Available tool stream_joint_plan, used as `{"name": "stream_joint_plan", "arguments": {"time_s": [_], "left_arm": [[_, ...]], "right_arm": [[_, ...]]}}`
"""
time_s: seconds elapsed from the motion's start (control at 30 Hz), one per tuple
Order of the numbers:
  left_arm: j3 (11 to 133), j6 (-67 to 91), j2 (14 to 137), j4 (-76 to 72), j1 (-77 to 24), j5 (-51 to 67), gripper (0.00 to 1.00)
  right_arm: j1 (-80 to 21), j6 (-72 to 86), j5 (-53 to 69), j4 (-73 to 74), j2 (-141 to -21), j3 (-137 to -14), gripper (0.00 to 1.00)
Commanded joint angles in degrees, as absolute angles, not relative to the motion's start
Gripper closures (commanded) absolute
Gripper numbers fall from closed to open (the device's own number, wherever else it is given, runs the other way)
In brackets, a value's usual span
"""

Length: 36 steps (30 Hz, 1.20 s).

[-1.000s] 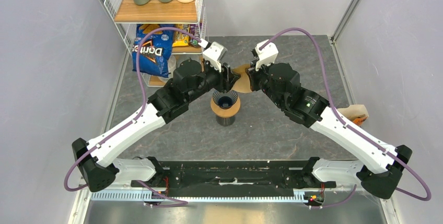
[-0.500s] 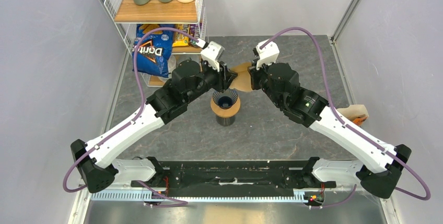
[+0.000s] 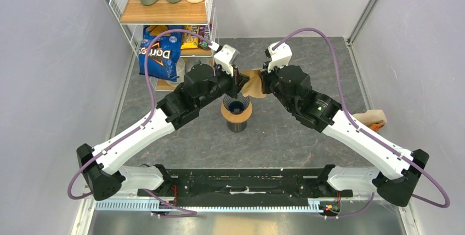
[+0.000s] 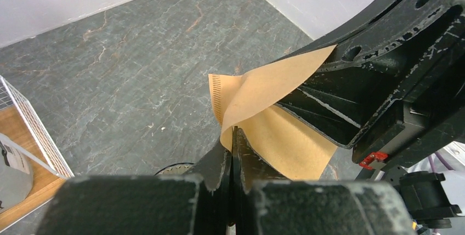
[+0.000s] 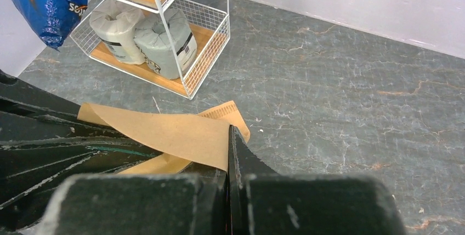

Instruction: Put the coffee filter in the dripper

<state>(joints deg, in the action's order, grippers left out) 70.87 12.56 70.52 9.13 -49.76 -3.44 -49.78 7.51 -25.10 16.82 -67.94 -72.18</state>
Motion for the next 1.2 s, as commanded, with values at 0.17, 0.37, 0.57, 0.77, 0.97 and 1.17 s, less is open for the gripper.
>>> {"name": "stream_joint_plan", "arguments": {"time_s": [0.17, 0.37, 0.57, 0.77, 0.97, 1.17], "left_arm": [[72.8, 11.87, 70.81, 6.11, -50.29, -7.39, 0.66], [70.41, 12.37, 68.75, 7.36, -50.36, -8.79, 0.45], [68.17, 14.33, 66.61, 6.44, -50.25, -9.55, 0.36], [68.42, 16.81, 67.05, 5.4, -50.05, -7.01, 0.5], [69.67, 18.17, 68.49, 5.25, -50.1, -5.21, 0.98], [71.18, 16.17, 68.63, 8.1, -50.09, -6.49, 0.98]], "right_arm": [[-50.11, 9.14, -25.17, 14.71, -68.25, -74.64, 1.0], [-49.63, 9.28, -26.97, 14.57, -67.12, -74.09, 1.0], [-48.21, 11.73, -25.56, 14.29, -66.38, -74.47, 1.0], [-48.15, 13.53, -25.74, 13.85, -66.54, -74.28, 1.0], [-48.15, 13.54, -20.81, 13.25, -65.97, -73.54, 0.75], [-48.15, -3.17, -15.21, 15.73, -63.73, -73.31, 0.29]]}}
